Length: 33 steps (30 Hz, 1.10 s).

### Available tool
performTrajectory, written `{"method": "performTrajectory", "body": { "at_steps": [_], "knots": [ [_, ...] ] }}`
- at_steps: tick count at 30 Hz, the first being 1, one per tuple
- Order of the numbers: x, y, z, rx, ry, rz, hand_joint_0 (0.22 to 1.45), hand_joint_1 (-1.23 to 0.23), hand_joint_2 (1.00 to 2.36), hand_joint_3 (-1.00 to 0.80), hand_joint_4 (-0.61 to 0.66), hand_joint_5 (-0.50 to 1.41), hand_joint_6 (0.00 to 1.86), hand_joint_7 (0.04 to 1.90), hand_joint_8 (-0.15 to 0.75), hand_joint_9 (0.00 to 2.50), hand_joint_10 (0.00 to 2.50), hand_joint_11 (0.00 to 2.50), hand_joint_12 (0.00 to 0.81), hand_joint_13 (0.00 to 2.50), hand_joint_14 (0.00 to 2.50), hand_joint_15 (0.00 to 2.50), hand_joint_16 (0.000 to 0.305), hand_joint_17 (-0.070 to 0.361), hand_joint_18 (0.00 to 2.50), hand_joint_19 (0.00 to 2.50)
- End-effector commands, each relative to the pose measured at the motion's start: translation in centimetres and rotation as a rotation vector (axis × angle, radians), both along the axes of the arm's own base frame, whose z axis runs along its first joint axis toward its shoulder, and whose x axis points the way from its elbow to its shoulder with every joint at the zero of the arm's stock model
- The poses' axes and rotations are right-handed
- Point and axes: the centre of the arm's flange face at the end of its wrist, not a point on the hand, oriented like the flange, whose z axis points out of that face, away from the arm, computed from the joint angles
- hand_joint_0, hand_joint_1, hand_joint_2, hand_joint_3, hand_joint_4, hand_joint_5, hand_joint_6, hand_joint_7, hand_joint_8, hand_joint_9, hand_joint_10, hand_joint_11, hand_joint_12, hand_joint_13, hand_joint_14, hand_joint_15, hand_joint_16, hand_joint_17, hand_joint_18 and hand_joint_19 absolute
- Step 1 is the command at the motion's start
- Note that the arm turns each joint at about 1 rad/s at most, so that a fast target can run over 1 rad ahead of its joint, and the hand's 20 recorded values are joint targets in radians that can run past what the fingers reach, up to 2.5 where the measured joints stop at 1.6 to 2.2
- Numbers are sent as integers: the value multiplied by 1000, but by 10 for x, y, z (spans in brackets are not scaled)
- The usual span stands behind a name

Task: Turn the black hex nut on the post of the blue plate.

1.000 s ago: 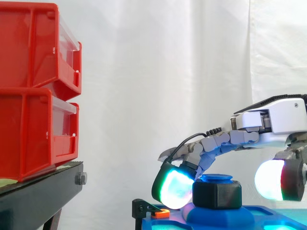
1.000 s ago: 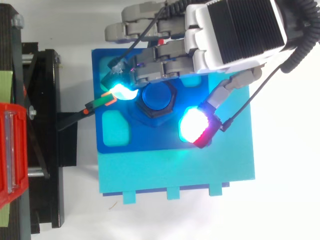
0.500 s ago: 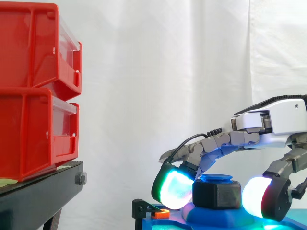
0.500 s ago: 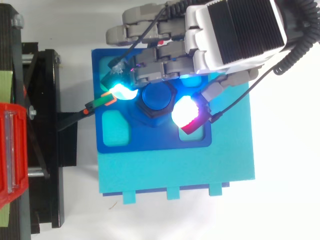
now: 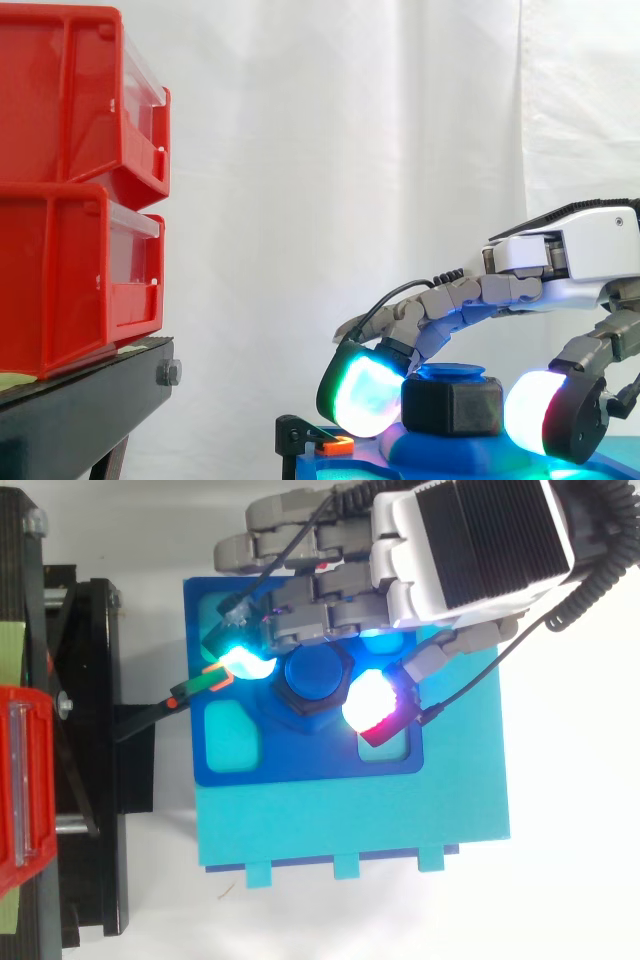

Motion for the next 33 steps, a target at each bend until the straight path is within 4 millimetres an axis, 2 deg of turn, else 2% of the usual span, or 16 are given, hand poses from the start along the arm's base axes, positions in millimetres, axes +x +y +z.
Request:
{"method": "performTrajectory", "body": {
  "at_steps": [1,7,11,18,24,26,27,32,33],
  "knots": [
    [0,0,0,0,0,0,571,-601,1017,-366,172,-137,512,1290,143,226,0,464,162,106,4,203,32,73,0,100],
    [0,0,1,0,-1,0,591,-659,1020,-354,157,-130,512,1305,140,224,0,475,159,103,5,196,32,72,9,97],
    [0,0,0,0,-1,0,610,-666,1027,-301,256,-154,513,1322,137,228,44,466,158,106,4,205,31,70,27,108],
    [0,0,1,0,-1,0,608,-658,1025,-318,293,-164,513,1327,141,236,115,447,156,112,5,206,31,69,33,111],
    [0,0,0,0,0,0,587,-652,1014,-395,253,-152,513,1330,141,238,79,449,159,110,4,200,31,70,32,111],
    [0,0,1,0,-1,0,551,-618,1000,-500,195,-136,513,1334,145,229,101,428,166,108,4,195,32,72,32,114],
    [0,0,0,0,0,0,545,-610,1000,-500,194,-135,513,1327,146,227,99,429,168,107,4,190,32,73,33,116],
    [0,0,0,0,0,0,469,-533,1000,-500,7,-86,512,1253,170,191,272,308,194,113,3,190,37,84,48,114],
    [0,0,0,0,0,0,456,-515,1000,-500,13,-85,511,1240,176,184,310,275,200,115,3,193,39,87,53,107]
  ]
}}
